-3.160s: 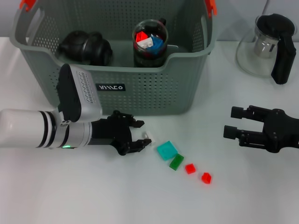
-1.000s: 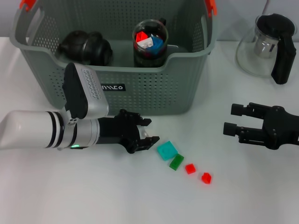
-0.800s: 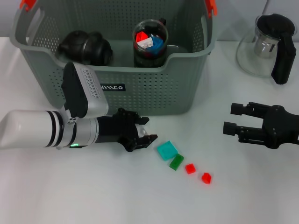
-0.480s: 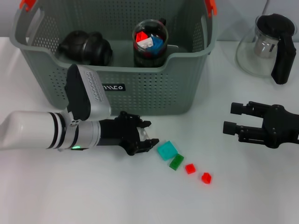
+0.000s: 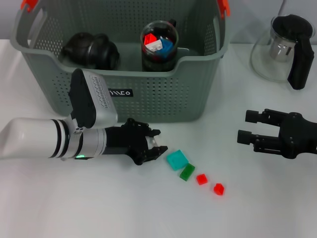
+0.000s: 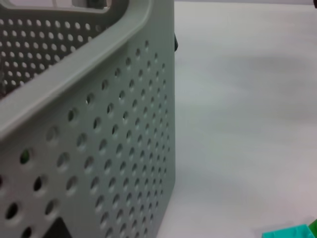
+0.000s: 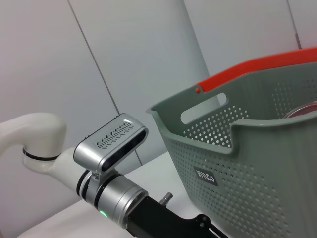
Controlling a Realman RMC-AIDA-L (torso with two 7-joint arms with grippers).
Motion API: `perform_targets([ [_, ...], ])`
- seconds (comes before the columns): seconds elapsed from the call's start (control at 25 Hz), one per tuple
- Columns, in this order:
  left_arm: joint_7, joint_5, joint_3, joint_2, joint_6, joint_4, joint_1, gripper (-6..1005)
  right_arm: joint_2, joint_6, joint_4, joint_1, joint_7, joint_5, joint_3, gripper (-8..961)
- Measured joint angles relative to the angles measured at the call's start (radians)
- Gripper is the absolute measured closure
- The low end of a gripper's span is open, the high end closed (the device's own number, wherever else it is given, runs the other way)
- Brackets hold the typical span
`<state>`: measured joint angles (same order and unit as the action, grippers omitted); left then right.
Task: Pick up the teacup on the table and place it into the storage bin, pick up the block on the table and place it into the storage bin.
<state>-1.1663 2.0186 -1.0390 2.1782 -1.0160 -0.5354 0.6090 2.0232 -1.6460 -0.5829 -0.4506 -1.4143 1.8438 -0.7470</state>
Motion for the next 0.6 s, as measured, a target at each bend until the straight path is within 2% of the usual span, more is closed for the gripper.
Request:
perform_targets([
  [0.2, -0.007, 0.000, 0.000, -0.002, -0.008, -0.010, -0.004, 556, 0.000, 0.000, 0.000, 0.000, 0.000, 0.000, 0.000, 132],
  [0.32, -0.008, -0.001, 0.015, -0.004, -0.058, -0.030, -0.013, 594, 0.000, 0.000, 0.000, -0.001, 0.000, 0.000, 0.000, 132],
  [0.44, -0.009, -0.001, 0.081, -0.008, -0.202, -0.097, -0.043, 593, 0.000, 0.000, 0.000, 0.000, -0.001, 0.000, 0.000, 132],
  [0.6, -0.011, -0.002, 0.276, -0.037, -0.527, -0.173, -0.062, 591, 0.000, 0.000, 0.000, 0.001, -0.001, -0.001, 0.000, 132],
])
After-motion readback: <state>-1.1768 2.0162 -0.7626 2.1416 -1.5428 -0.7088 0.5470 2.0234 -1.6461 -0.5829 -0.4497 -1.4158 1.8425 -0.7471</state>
